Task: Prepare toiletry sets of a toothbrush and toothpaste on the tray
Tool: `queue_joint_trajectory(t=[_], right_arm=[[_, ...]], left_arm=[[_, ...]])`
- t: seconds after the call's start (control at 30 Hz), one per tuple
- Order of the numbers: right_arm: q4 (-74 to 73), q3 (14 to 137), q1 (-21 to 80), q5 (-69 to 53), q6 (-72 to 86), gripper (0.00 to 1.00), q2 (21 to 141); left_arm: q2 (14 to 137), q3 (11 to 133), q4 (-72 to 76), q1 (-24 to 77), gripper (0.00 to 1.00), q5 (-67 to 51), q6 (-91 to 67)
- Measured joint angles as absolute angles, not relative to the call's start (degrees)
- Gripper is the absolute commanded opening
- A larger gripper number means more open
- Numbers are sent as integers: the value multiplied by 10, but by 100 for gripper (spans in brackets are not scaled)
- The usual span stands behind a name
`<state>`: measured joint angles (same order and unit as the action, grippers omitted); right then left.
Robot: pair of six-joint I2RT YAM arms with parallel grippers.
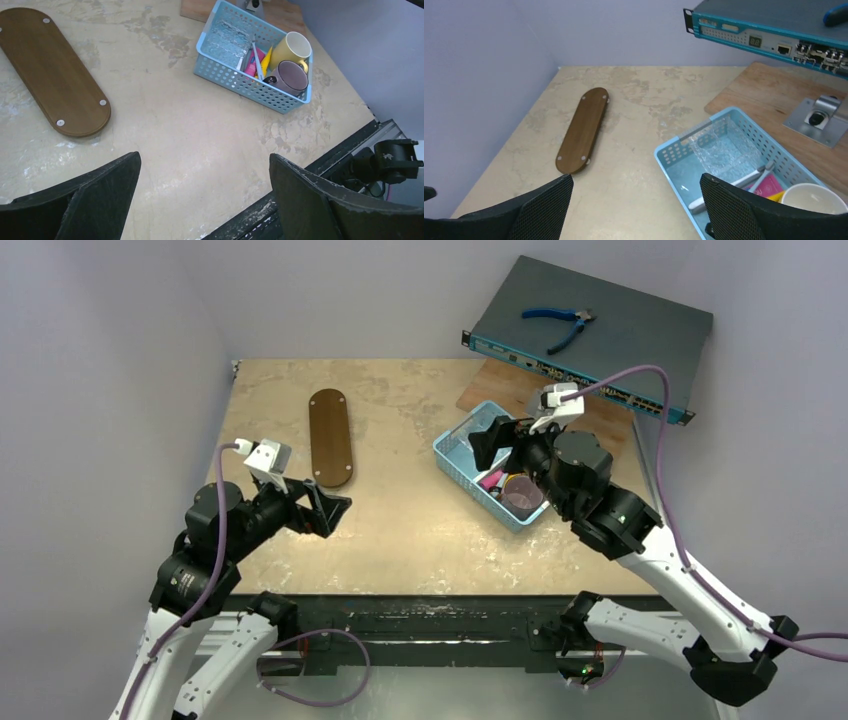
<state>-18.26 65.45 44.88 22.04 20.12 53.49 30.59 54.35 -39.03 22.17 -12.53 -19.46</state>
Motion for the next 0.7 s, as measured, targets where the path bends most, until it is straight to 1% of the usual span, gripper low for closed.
queue_joint_trajectory(t=[0.37, 0.7], right_arm=[[-251, 657, 449, 243, 230, 99, 552], [-350, 697, 449, 342, 289, 99, 613]], left_arm=[[279, 538, -418, 221, 100, -84, -194], [277, 537, -426, 221, 100, -69, -194]])
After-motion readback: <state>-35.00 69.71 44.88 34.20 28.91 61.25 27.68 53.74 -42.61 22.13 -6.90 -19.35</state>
